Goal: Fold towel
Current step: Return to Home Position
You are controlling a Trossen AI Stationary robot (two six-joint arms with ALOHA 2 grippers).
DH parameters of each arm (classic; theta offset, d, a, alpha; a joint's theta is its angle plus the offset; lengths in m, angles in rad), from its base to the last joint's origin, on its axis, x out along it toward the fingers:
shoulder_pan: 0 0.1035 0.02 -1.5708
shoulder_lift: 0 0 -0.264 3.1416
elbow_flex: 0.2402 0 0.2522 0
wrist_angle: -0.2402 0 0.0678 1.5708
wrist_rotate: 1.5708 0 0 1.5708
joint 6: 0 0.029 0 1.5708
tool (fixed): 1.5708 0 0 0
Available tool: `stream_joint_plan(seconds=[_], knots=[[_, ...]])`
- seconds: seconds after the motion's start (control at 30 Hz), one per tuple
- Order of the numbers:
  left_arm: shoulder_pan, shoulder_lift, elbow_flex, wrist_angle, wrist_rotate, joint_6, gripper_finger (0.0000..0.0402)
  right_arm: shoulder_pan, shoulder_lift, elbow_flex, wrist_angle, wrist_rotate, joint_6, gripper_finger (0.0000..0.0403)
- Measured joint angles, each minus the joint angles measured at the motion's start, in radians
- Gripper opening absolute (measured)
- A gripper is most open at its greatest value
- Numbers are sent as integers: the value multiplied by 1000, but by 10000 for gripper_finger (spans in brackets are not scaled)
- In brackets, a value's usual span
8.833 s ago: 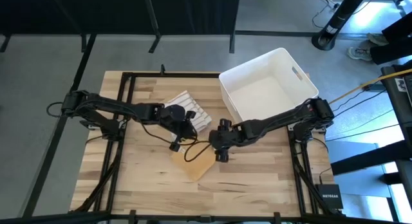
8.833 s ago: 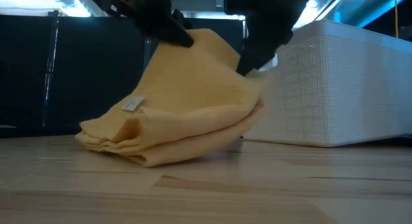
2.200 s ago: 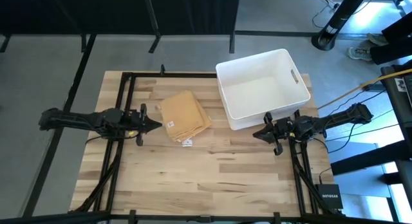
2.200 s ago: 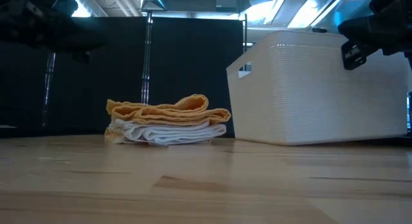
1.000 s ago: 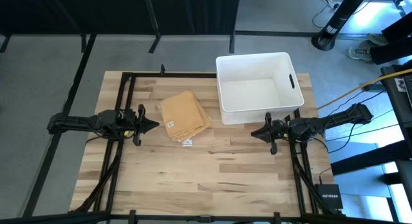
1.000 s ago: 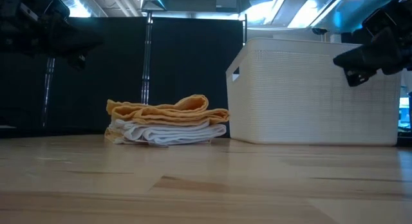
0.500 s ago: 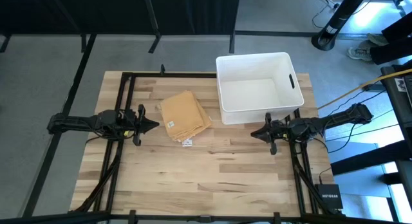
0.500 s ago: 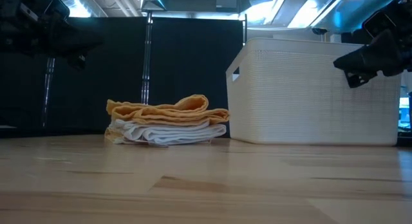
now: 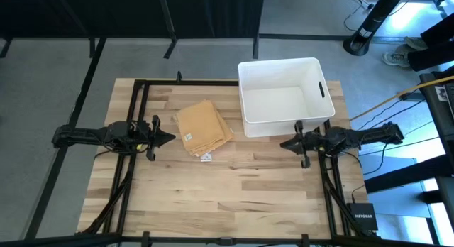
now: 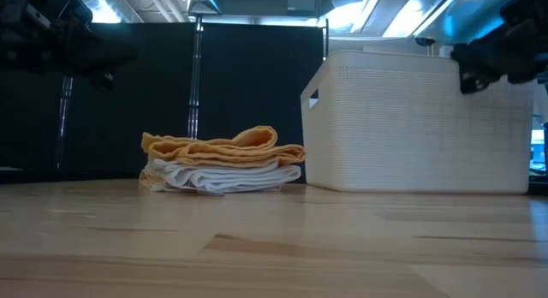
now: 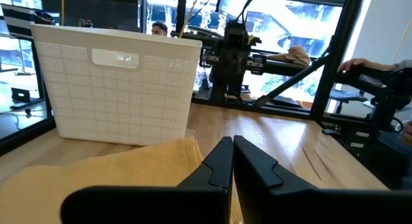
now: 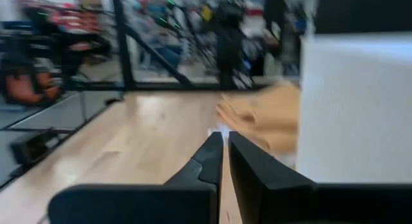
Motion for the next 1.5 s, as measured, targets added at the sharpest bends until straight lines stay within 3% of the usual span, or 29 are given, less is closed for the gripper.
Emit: stream_joint_plan(seconds=[0.1,0.2,1.5], knots=[[0,0,0,0,0,2,4,-35,-78,0,-17,-102,-57,30],[0,0,0,0,0,1,4,-54,-74,0,-22,-133,-57,30],[0,0,0,0,0,-5,4,-58,-65,0,-27,-109,-57,30]])
